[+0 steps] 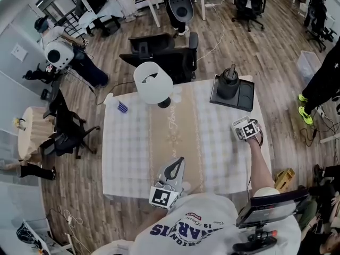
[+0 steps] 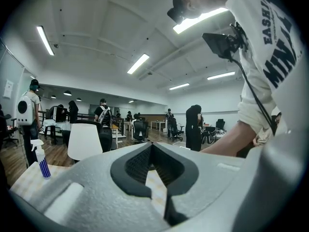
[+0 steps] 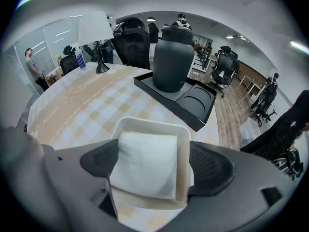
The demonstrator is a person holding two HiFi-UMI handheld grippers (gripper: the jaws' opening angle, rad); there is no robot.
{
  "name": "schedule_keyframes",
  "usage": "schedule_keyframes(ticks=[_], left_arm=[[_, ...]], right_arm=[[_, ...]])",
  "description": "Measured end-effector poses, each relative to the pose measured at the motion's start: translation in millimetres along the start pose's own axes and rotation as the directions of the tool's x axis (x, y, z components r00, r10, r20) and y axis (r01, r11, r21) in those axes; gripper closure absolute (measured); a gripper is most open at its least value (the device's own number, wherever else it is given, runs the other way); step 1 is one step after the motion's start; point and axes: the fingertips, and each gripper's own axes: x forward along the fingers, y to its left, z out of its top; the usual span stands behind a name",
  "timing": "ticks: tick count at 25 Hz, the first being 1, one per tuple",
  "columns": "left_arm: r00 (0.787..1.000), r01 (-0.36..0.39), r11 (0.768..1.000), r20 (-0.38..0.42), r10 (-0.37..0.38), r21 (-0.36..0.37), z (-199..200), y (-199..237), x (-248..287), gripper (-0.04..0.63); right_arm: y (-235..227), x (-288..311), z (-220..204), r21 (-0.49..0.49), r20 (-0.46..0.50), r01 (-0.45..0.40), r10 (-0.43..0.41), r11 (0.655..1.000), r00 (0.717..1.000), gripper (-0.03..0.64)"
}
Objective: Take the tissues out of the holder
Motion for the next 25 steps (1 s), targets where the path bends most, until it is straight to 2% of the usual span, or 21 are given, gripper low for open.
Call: schedule_keyframes(ticks=[2, 5, 11, 18, 21, 25], left_arm=[[1.000, -0.007, 1.000, 0.001, 0.007, -0.004, 2, 0, 1, 0.592], [1.000, -0.014, 1.000, -0.001, 0.014, -0.013, -1, 3, 2, 0.592], [1.000, -0.009, 1.000, -0.004, 0.009, -0.013, -4, 4, 6, 0.592], [1.000, 0.005, 1.000, 0.007, -0.004, -0.009, -5, 1, 8, 0.592], [1.000, 0.006, 1.000, 0.003, -0.006, -0.011, -6, -1, 7, 0.592], [1.000, 0.003, 1.000, 0.010, -0.003, -0.010, -3, -2, 6, 0.592]], right_arm=[[-1, -2, -1, 0.032, 0.001, -0.024, 0.024, 0.999, 1.000, 0.158], [3, -1, 4, 0.020, 0.024, -0.052, 0.052, 0.998, 0.998, 0.155], [2, 6, 6, -0.032, -0.019, -0.028, 0.027, 0.999, 0.999, 0.156], [2, 4, -1, -0.022, -0.035, -0.002, 0.002, 1.000, 0.999, 0.157], [0, 2, -13, -0.008, -0.080, 0.010, -0.010, 1.000, 0.997, 0.158], [6, 6, -8, -0.002, -0.036, -0.021, 0.021, 1.000, 0.999, 0.160]])
